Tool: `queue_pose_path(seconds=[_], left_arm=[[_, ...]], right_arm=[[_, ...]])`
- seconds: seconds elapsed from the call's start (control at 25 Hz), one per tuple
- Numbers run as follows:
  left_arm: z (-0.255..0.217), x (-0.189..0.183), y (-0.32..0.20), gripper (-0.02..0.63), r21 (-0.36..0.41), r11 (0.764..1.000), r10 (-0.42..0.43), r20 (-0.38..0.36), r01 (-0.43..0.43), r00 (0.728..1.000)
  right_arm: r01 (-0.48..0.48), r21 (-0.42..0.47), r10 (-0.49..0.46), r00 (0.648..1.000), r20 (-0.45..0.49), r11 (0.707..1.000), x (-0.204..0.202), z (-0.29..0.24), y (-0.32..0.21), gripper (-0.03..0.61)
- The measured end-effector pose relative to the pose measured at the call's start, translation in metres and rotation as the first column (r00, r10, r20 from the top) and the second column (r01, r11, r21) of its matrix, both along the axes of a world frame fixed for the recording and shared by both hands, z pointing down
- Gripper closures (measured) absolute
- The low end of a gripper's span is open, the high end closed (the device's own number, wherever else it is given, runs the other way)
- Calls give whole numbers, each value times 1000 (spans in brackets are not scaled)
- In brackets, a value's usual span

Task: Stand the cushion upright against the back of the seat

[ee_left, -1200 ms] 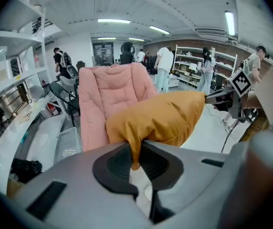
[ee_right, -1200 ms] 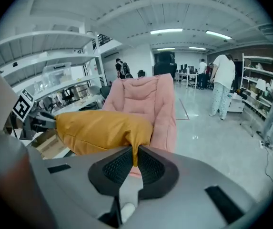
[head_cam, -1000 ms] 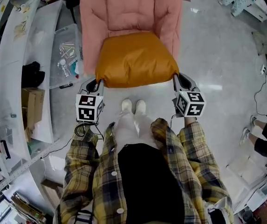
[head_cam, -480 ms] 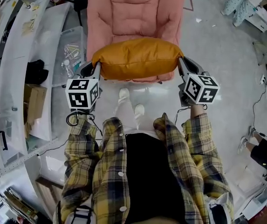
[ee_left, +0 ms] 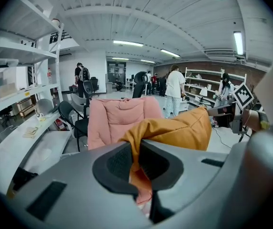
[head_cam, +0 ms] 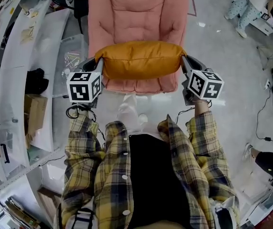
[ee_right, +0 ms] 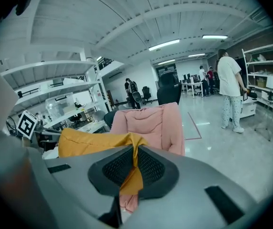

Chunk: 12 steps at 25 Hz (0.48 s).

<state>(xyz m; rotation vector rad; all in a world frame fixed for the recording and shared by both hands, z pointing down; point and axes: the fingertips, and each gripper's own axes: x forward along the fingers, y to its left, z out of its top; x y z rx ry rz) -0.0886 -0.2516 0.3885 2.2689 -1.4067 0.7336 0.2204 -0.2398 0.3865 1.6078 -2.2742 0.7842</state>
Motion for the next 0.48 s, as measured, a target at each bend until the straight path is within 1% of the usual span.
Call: queue_pose_path(seconds=[0.16,0.32,0.48], left_arm=[[14,-4,-45,584,-31,999,18,4,-18,1000],[21,-2,-95,584,-58,998,39,-29,-40,999],[25,0,-151,583,-81,994,72,-36,-75,997]], right_arm=[[-16,-44,16,1000,2,999,-4,15,-38,540],[-48,-68,49,999,18,997,-4,21,-82,540],[-87,-94,90,996,27,992,-5,26,-130,540]])
